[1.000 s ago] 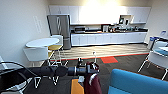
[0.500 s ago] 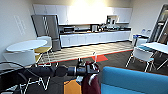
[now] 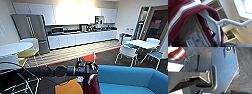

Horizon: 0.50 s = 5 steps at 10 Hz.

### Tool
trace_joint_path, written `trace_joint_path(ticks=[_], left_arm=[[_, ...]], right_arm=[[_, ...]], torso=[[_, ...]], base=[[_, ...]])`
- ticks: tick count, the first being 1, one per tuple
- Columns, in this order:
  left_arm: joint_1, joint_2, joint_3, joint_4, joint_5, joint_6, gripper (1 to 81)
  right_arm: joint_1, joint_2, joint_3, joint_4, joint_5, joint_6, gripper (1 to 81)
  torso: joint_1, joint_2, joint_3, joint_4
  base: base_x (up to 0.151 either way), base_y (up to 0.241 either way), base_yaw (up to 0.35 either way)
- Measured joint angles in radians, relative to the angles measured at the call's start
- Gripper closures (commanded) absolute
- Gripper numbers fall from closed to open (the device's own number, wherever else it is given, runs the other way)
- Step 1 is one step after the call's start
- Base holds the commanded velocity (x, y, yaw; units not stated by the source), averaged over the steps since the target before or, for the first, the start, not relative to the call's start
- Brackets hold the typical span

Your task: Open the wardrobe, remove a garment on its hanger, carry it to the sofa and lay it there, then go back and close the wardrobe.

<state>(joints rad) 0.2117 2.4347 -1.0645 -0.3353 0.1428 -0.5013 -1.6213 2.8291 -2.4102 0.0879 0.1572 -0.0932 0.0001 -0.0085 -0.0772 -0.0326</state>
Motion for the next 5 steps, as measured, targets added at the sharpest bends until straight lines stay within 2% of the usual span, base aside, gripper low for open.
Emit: trace_joint_path(ticks=[5], left_arm=[[0.0, 0.0, 0.002, 0.003, -0.001, 0.002, 81.1]], right_arm=[[0.005, 0.003, 0.0, -0.001, 0.0, 0.0, 1.0]], torso=[[0.001, 0.001, -0.051, 0.0]], base=[[0.0, 0.0, -0.302]])
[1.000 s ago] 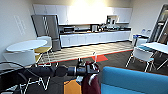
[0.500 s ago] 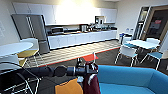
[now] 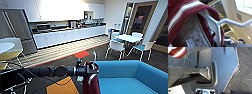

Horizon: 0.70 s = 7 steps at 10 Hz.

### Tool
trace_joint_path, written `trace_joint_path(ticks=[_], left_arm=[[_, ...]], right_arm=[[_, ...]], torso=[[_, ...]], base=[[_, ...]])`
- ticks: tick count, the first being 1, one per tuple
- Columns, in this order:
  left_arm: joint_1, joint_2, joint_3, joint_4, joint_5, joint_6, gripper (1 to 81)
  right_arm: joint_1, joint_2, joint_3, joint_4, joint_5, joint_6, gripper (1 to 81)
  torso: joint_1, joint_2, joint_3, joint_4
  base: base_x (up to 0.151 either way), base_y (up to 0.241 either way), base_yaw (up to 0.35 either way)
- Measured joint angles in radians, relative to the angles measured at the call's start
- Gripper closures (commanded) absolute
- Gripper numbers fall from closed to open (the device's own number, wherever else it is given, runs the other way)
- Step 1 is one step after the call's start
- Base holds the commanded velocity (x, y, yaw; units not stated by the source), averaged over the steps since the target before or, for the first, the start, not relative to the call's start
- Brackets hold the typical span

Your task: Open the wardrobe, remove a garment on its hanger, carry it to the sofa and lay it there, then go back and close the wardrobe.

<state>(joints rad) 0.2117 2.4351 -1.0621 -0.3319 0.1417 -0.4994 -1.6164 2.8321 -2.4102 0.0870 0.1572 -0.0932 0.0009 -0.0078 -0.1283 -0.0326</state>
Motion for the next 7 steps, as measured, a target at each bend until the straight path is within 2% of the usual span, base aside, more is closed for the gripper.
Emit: trace_joint_path(ticks=[7], left_arm=[[0.0, 0.0, 0.0, 0.001, 0.001, 0.001, 81.1]], right_arm=[[0.004, 0.0, 0.0, 0.0, 0.0, 0.0, 1.0]], torso=[[0.0, 0.0, 0.001, 0.0]], base=[[0.0, 0.0, -0.304]])
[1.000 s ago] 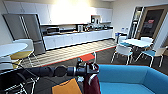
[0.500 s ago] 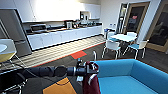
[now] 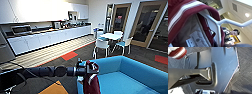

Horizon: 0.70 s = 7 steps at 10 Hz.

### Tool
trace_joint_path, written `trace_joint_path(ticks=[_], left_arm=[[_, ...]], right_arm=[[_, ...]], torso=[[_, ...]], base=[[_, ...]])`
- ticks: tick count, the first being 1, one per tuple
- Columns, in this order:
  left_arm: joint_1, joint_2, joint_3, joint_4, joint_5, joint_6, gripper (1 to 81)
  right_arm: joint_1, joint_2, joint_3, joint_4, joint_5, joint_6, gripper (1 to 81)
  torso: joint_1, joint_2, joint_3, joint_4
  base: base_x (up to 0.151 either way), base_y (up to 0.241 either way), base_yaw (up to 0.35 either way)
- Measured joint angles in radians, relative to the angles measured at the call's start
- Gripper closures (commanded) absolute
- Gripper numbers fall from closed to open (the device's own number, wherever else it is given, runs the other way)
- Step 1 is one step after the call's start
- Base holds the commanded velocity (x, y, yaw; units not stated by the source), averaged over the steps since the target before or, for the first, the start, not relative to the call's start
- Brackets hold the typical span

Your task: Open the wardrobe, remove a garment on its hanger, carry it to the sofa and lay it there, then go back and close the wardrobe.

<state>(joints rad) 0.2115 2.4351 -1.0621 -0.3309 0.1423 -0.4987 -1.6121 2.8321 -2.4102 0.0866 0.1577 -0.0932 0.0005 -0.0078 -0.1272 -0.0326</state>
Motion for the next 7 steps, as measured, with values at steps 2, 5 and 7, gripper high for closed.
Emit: trace_joint_path(ticks=[2, 5, 7], left_arm=[[0.0, 0.0, 0.0, 0.001, -0.001, 0.0, 81.1], [0.001, -0.004, -0.007, 0.007, -0.001, 0.001, 81.1], [-0.003, -0.01, -0.006, 0.007, -0.004, 0.002, 81.1]], right_arm=[[0.0, 0.0, 0.0, 0.0, 0.0, 0.0, 1.0], [0.001, 0.004, 0.0, -0.001, 0.0, 0.0, 1.0], [0.014, 0.009, 0.0, -0.001, 0.006, 0.0, 1.0]], torso=[[0.0, 0.0, -0.021, 0.0], [0.001, 0.0, -0.09, 0.0], [0.0, 0.0, -0.099, 0.0]], base=[[0.0, 0.0, -0.304], [0.0, 0.0, -0.305], [0.0, 0.0, -0.305]])
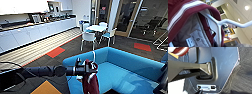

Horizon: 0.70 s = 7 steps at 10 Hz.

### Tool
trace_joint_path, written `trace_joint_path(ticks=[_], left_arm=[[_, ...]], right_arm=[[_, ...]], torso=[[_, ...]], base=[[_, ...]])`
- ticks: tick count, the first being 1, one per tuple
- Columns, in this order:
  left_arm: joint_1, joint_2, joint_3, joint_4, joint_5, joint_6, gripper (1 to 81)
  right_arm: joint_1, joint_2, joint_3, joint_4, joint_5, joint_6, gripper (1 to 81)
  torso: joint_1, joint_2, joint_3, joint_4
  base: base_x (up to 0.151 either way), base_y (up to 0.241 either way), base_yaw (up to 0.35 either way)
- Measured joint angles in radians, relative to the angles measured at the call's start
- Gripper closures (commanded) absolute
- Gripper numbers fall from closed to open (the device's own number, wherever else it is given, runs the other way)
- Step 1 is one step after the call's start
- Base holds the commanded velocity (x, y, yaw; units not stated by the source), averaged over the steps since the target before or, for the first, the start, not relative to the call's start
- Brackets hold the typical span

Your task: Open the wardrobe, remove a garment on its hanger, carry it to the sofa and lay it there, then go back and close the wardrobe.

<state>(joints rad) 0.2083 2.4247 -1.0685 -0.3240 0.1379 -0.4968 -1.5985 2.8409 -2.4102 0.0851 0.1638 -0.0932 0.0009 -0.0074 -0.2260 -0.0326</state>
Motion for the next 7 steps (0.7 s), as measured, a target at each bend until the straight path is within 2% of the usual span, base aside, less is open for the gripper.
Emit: trace_joint_path(ticks=[7], left_arm=[[0.0, -0.004, 0.0, 0.004, -0.002, 0.002, 81.1]], right_arm=[[-0.003, -0.001, 0.0, 0.0, 0.0, 0.0, 1.0]], torso=[[0.0, 0.0, 0.001, 0.0]], base=[[0.0, 0.0, -0.307]])
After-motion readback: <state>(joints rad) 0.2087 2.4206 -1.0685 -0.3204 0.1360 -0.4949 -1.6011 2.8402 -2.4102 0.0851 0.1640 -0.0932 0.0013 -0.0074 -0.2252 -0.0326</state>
